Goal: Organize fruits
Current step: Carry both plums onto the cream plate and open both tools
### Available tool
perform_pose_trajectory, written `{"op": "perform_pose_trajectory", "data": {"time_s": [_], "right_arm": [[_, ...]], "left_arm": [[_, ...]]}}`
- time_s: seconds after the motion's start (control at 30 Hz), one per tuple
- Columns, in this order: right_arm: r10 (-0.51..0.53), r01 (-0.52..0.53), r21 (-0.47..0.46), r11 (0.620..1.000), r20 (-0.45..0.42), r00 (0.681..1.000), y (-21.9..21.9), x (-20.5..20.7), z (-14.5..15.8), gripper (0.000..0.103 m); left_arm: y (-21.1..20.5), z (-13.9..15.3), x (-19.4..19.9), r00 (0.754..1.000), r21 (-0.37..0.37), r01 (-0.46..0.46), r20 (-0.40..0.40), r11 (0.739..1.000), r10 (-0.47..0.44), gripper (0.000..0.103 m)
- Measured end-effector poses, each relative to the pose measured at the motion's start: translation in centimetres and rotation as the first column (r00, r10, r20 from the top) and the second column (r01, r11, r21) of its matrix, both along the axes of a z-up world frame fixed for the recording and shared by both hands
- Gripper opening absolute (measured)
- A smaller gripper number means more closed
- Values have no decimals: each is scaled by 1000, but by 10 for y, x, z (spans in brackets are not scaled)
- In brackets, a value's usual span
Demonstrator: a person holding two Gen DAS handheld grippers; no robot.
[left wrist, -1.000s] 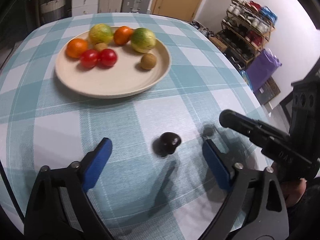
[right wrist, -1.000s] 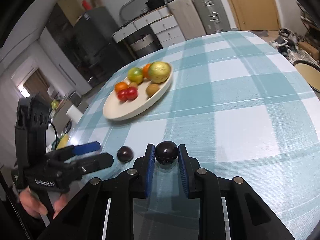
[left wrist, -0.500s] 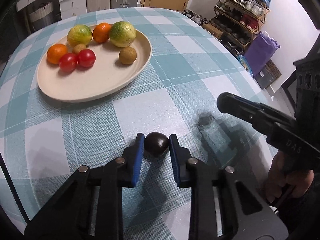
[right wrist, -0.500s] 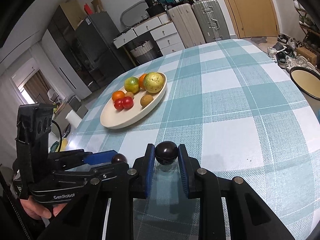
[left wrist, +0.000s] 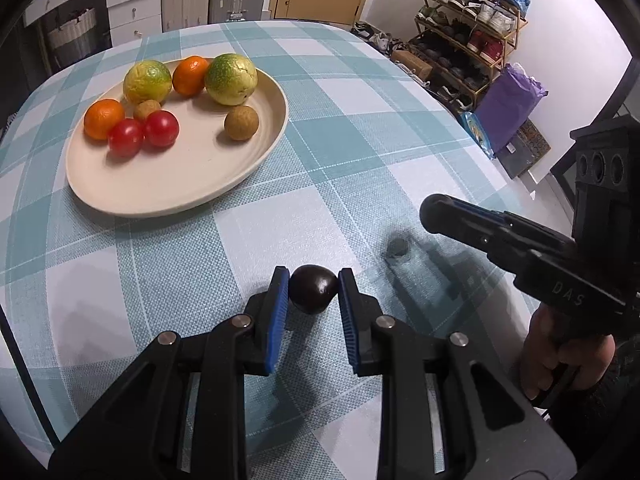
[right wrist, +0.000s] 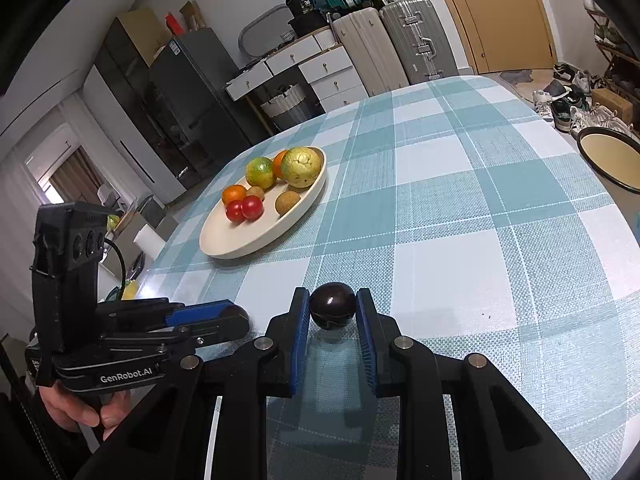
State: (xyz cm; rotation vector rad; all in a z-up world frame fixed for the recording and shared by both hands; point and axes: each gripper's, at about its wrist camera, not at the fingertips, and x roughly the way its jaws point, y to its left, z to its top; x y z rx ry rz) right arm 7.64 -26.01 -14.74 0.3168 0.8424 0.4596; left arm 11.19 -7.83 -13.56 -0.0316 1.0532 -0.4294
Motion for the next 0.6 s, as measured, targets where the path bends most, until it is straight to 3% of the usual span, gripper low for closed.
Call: {"op": "perform_pose_trajectory", "data": {"time_s": [0.6], "right_arm": [[48, -48, -46, 998, 4, 999, 34, 15, 9, 24]], "left_arm": [[44, 20, 1, 998, -106, -43, 30, 993, 47, 22]]}}
